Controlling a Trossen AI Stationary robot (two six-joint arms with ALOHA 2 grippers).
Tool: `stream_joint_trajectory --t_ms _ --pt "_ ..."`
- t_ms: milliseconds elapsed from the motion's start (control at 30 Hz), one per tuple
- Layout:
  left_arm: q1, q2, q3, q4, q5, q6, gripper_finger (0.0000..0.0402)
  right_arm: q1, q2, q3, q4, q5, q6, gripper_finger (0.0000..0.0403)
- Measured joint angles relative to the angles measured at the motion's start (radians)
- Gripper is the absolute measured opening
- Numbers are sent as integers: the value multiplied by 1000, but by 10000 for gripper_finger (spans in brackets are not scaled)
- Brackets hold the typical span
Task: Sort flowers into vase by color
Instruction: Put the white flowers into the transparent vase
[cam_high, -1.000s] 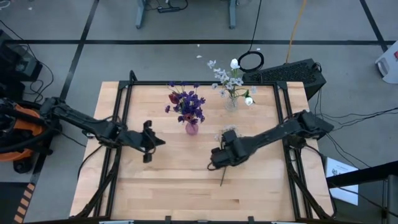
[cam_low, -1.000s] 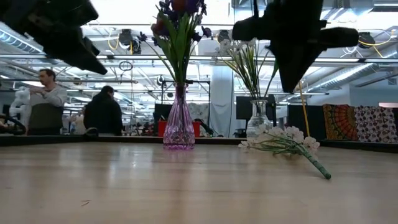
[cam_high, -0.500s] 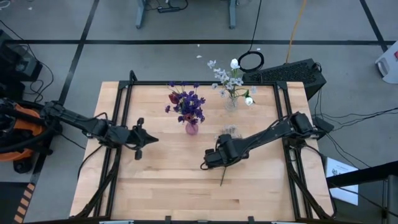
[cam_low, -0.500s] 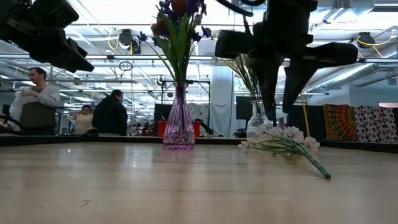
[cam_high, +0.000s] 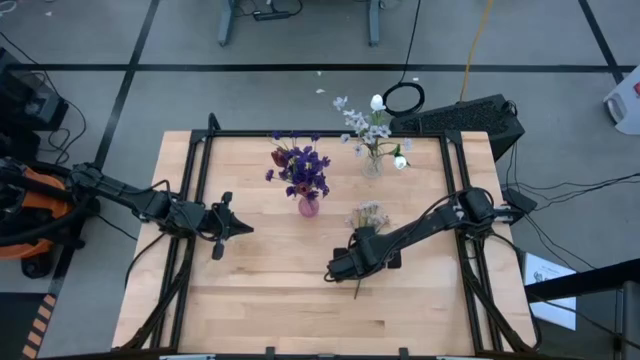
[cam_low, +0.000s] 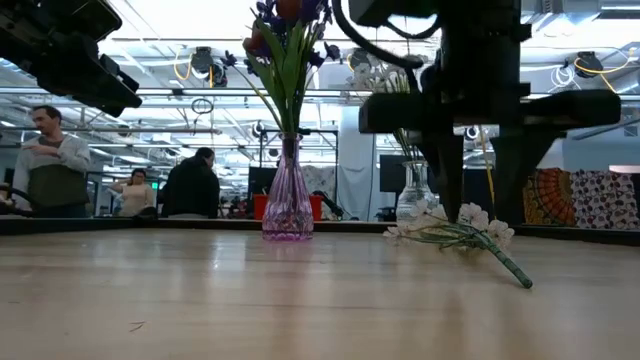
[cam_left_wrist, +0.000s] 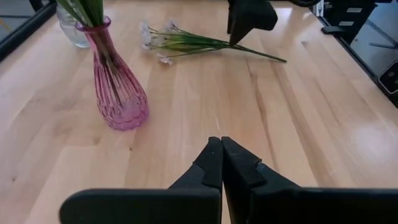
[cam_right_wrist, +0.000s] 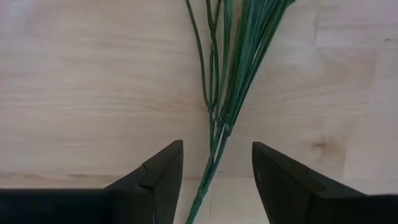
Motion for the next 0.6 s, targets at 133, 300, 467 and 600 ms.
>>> stream_joint_trajectory --t_ms 133,300,467,600 --pt "0 0 0 -5 0 -2 3 0 0 -28 19 -8 11 166" --pt "0 0 0 -5 0 -29 3 -1 0 -111 129 -5 42 132" --pt "0 1 0 -8 0 -30 3 5 -7 -170 204 22 14 70" --pt "0 1 0 -15 0 -30 3 27 -23 -175 176 80 -65 11"
